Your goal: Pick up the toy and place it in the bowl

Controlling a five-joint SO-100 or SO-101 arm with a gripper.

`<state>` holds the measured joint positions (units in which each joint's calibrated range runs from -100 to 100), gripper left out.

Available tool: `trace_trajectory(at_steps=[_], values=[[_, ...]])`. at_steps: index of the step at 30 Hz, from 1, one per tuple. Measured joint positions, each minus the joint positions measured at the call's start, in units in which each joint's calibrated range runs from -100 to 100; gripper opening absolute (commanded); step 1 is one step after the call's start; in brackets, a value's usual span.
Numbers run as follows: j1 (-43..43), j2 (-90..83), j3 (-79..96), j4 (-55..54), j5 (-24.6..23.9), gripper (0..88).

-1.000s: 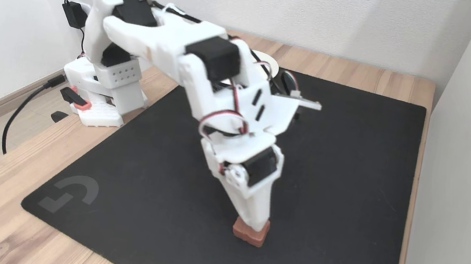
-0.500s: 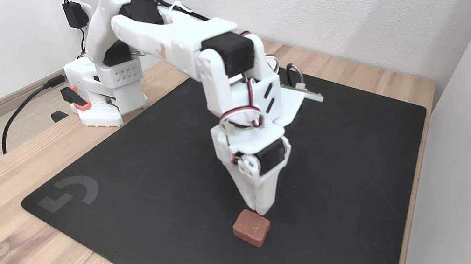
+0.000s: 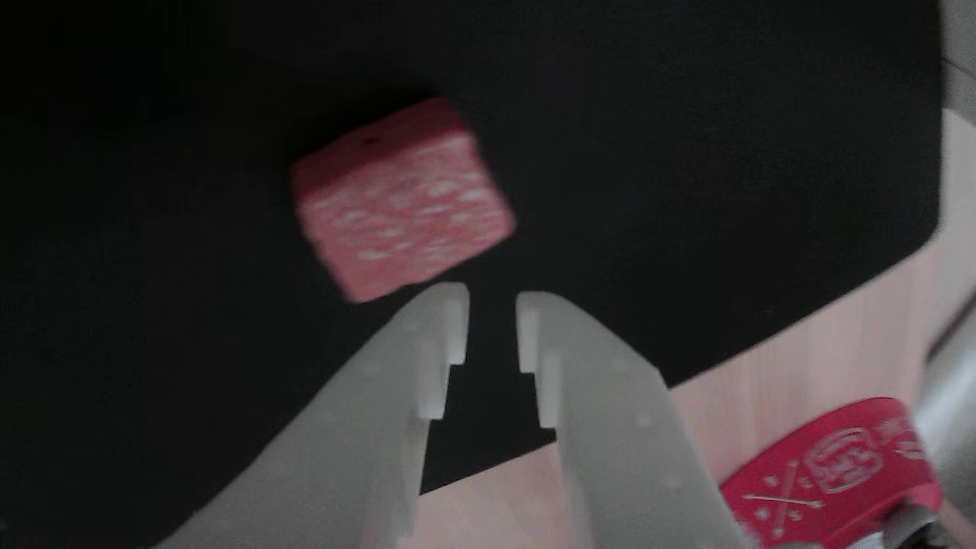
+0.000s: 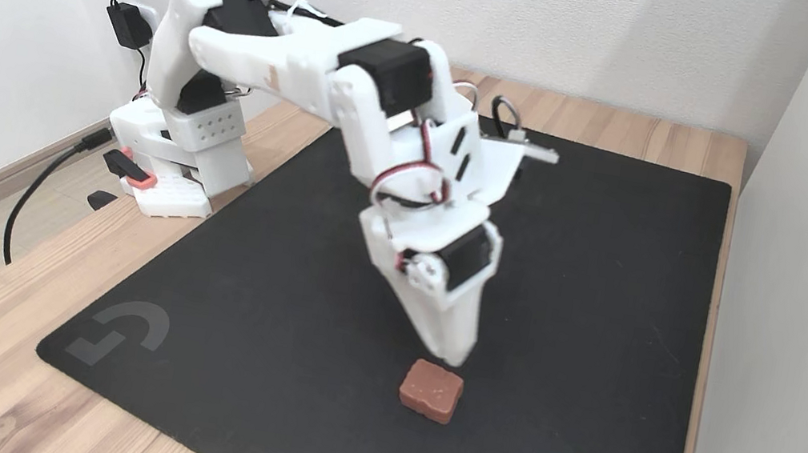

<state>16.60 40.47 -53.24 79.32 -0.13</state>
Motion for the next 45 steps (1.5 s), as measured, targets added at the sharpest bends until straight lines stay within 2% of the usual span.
trace_trajectory(at_steps=[12, 22, 25, 45], values=[[0.83, 0.00, 0.00, 0.76, 0.10, 2.2], [0.67, 0.00, 0.00, 0.76, 8.70, 2.2], [0.58, 0.00, 0.00, 0.76, 9.99, 2.2], [1.41, 0.00, -0.09, 5.32, 10.30, 2.5]])
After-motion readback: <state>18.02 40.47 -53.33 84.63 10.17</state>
